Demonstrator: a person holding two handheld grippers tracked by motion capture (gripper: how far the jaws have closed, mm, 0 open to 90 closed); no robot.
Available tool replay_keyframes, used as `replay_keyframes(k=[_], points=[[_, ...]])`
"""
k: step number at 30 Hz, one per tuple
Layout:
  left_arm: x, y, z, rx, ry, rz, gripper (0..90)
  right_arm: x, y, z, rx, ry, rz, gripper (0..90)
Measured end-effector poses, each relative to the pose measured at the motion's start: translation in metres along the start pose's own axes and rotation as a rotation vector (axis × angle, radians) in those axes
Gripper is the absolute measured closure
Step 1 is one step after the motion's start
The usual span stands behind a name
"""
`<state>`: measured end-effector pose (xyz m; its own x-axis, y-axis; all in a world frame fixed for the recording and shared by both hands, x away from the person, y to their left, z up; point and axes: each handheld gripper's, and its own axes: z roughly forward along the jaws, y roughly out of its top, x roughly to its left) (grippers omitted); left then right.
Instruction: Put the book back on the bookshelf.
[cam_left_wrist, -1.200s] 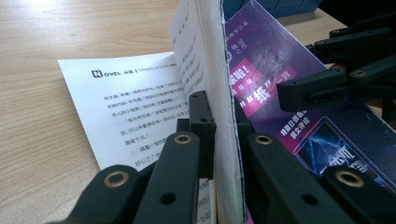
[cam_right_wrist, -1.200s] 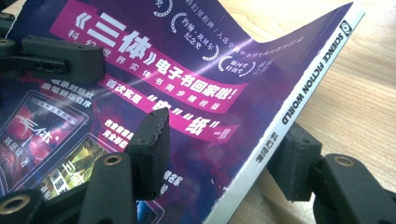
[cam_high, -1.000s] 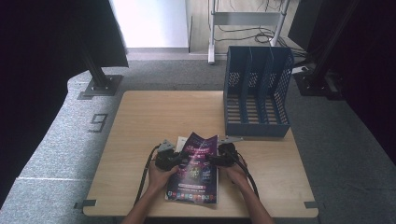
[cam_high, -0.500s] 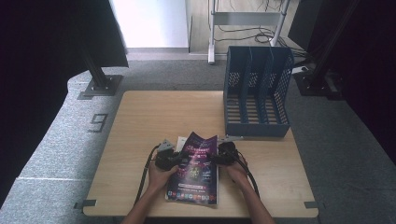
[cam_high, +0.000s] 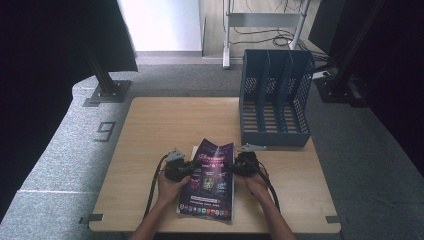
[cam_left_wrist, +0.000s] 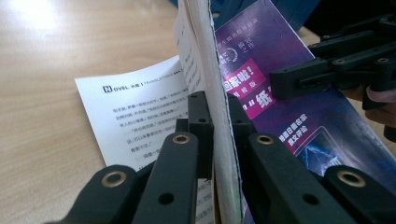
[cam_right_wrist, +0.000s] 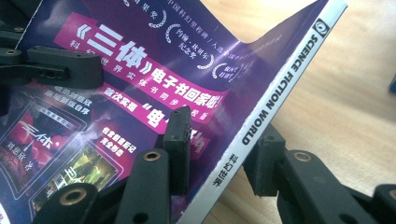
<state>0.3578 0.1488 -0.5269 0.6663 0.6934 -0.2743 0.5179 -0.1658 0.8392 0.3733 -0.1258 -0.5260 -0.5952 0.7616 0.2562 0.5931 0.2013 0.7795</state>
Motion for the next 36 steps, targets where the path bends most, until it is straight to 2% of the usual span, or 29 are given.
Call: replay_keyframes(k=[5,14,36], points=[[-0.005,0.007,-0.009,-0.049,-0.011,0.014,85.1,0.004,0.004,-0.011,-0.056,0.001,-0.022,66.2],[-0.009,0.013,-0.018,-0.094,-0.025,0.022,85.2,0.014,0.012,-0.030,-0.120,0.000,-0.066,67.5],[-0.010,0.021,-0.025,-0.112,-0.034,0.013,85.1,0.023,0.017,-0.047,-0.193,0.007,-0.115,68.8]])
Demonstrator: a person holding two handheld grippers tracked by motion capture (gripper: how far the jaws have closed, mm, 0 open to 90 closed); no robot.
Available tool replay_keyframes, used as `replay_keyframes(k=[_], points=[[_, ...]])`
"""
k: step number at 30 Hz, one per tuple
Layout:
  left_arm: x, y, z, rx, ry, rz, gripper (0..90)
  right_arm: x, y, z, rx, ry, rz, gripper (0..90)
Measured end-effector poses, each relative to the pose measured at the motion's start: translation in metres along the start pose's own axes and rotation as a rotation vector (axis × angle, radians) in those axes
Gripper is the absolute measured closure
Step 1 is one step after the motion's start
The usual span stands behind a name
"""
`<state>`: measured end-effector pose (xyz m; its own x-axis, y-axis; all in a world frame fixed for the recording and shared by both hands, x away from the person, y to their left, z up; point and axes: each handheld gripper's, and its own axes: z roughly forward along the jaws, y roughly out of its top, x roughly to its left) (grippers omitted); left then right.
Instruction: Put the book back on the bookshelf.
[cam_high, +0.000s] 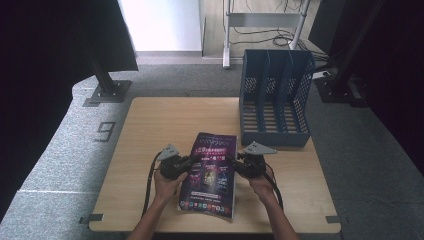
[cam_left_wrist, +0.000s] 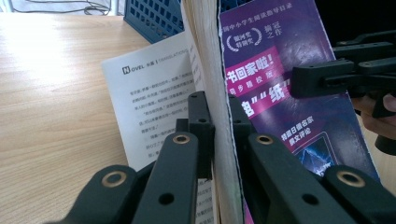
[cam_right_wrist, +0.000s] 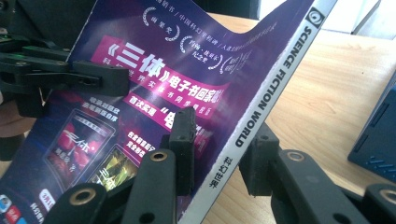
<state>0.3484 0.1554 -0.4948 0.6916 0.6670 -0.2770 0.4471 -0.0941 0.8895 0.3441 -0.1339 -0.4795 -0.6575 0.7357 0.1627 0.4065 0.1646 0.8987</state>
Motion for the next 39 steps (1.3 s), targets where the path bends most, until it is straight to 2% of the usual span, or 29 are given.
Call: replay_keyframes(k=[12,21,29,39], points=[[-0.002,0.016,-0.006,-0.003,0.013,0.023,85.2,0.007,0.013,-0.007,-0.049,0.002,-0.054,70.3],[-0.008,0.031,-0.011,-0.017,0.023,0.063,85.5,0.007,0.020,-0.015,-0.098,0.018,-0.054,72.0],[-0.009,0.036,-0.013,-0.031,0.025,0.066,85.6,0.008,0.023,-0.017,-0.117,0.021,-0.064,72.8],[-0.015,0.050,-0.019,-0.064,0.031,0.092,85.8,0.012,0.035,-0.025,-0.176,0.018,-0.095,75.6]])
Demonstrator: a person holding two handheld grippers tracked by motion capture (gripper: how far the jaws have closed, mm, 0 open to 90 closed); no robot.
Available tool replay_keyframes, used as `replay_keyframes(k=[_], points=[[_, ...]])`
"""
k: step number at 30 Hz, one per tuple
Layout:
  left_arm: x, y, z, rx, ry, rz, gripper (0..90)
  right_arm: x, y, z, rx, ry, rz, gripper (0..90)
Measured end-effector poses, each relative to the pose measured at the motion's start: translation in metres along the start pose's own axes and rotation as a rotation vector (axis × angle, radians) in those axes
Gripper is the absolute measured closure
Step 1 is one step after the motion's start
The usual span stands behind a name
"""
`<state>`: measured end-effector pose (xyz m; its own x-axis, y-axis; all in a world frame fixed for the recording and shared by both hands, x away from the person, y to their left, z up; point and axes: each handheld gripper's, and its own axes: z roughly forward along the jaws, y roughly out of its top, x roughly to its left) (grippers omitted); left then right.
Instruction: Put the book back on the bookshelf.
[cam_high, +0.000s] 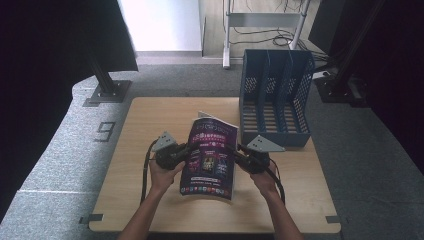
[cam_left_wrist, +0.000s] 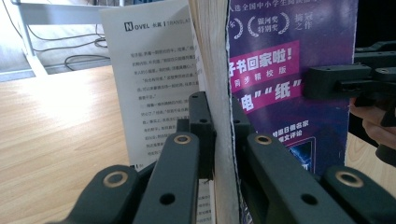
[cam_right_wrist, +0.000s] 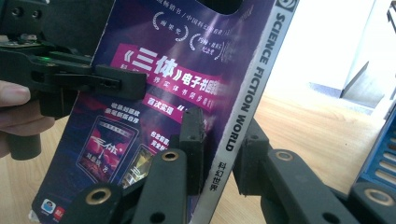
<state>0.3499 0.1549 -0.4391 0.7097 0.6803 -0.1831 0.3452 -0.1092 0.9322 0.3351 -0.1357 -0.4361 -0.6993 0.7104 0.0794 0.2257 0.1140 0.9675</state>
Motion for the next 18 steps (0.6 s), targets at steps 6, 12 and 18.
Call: replay_keyframes(k=[6,12,18], points=[[-0.001,-0.002,0.003,0.002,0.005,0.005,85.9,-0.001,-0.002,-0.001,0.000,-0.001,-0.009,75.7],[-0.002,0.009,0.003,-0.015,0.012,0.019,85.9,-0.001,0.003,-0.002,-0.023,-0.011,-0.034,75.9],[-0.005,0.008,0.002,-0.020,0.014,0.033,85.8,0.001,0.007,-0.004,-0.042,-0.028,-0.059,76.6]])
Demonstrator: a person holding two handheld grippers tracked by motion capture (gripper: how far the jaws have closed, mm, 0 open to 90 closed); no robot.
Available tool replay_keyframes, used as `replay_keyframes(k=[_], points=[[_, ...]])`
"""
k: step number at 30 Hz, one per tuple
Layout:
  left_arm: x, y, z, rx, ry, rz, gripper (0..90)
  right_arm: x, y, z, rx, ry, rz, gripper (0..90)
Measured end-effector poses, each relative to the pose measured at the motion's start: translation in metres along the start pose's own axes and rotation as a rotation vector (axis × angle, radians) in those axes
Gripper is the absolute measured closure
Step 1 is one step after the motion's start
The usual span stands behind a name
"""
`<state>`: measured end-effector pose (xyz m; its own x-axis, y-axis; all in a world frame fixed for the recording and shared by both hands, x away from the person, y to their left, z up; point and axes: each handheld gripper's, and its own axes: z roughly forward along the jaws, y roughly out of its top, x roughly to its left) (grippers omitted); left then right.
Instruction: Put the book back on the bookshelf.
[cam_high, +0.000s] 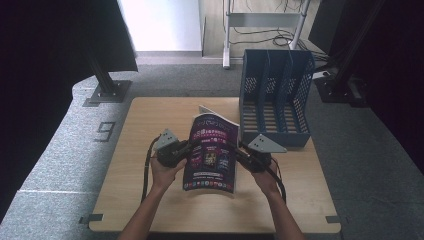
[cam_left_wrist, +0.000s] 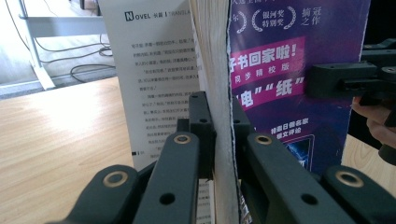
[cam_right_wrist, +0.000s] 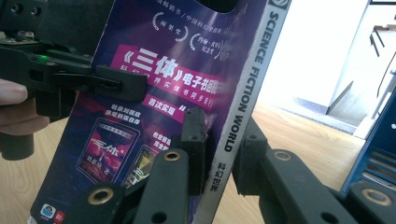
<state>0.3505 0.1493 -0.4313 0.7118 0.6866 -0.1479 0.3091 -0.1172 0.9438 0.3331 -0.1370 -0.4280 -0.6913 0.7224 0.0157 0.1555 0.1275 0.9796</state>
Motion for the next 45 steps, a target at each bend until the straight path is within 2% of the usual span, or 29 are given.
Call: replay_keyframes(k=[8,12,18,23,29,32,37,45], points=[[0.001,-0.009,0.004,0.008,0.001,-0.005,85.8,0.003,-0.009,-0.002,-0.003,0.009,-0.018,77.5],[0.002,-0.006,0.007,0.009,0.006,-0.002,85.8,0.002,-0.009,-0.002,-0.006,0.003,-0.020,77.4],[0.007,0.007,0.009,-0.008,0.015,0.004,85.8,0.000,-0.004,0.002,-0.037,-0.008,-0.040,77.4],[0.008,0.005,0.008,-0.003,0.017,0.012,85.6,0.001,-0.002,0.006,-0.041,-0.023,-0.072,77.6],[0.007,-0.006,0.005,0.002,0.015,0.005,85.3,0.005,-0.010,0.003,-0.036,-0.010,-0.062,79.4],[0.007,-0.009,0.001,-0.013,-0.004,-0.017,84.7,0.006,-0.011,-0.001,-0.043,0.006,-0.048,79.9],[0.004,-0.012,-0.003,-0.029,-0.014,-0.012,84.4,0.008,-0.013,-0.005,-0.053,0.018,-0.050,80.3],[0.002,-0.013,-0.007,-0.021,-0.028,-0.006,77.7,0.009,-0.017,-0.012,-0.065,0.042,-0.051,80.9]])
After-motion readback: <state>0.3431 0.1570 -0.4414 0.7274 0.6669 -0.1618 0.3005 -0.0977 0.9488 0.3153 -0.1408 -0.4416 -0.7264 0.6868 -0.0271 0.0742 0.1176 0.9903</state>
